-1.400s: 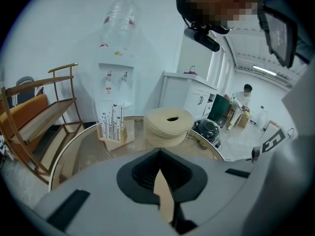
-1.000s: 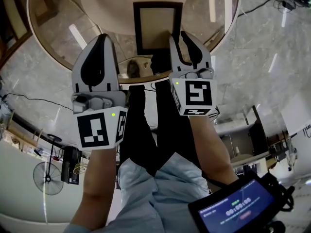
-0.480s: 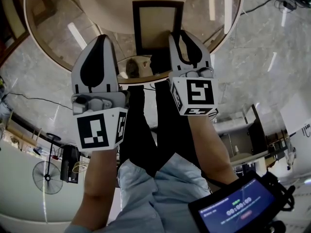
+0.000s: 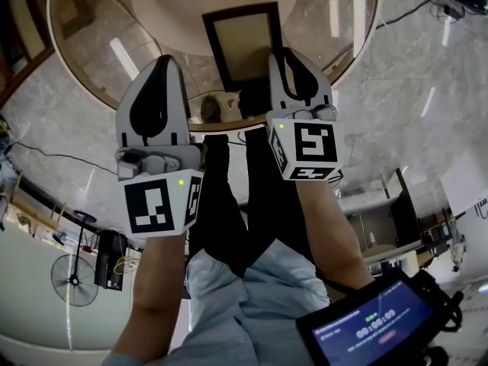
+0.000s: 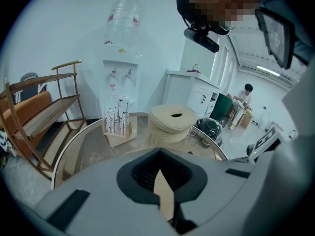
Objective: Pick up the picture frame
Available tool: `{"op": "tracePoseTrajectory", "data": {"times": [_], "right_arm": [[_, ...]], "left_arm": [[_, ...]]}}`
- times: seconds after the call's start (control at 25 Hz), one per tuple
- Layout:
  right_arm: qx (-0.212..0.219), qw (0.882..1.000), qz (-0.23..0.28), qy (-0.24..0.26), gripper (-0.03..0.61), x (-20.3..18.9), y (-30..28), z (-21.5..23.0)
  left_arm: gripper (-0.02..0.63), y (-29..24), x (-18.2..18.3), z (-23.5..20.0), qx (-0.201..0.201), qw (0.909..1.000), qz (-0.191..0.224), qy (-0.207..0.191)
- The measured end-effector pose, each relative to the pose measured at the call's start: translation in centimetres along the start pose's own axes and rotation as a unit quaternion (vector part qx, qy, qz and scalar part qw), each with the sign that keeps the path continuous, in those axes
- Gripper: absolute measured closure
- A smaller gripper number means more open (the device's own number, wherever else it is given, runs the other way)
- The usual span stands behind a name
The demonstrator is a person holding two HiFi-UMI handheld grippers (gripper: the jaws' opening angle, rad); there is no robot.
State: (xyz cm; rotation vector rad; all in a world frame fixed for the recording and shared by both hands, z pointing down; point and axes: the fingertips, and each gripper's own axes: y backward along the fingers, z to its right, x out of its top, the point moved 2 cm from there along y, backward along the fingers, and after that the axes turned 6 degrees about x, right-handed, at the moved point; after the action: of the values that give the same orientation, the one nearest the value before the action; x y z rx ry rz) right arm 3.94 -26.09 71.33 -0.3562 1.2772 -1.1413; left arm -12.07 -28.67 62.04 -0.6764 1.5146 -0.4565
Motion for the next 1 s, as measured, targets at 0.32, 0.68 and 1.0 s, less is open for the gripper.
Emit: {"op": "tracePoseTrajectory", "data": {"times": [0.32,0.68,1.0], "right_arm": [[-0.002,1.0,0.012,0.005,0.499,0.7,-0.2,0.1],[-0.005,0.999,0.032,0.006,0.5,1.5,0.8,0.8],[-0.013,0.997,0.076,0.022,0.5,6.2,5.0,-1.9]], "left_arm": [[0.603,-0.3,0.2,-0.2,-0.001,1.0,0.005,-0.003],[0.603,-0.1,1.1,0.6,-0.001,0.9997,0.021,-0.009],[0.603,4.3,5.4,0.1,-0.002,0.9984,0.055,-0.015]]}}
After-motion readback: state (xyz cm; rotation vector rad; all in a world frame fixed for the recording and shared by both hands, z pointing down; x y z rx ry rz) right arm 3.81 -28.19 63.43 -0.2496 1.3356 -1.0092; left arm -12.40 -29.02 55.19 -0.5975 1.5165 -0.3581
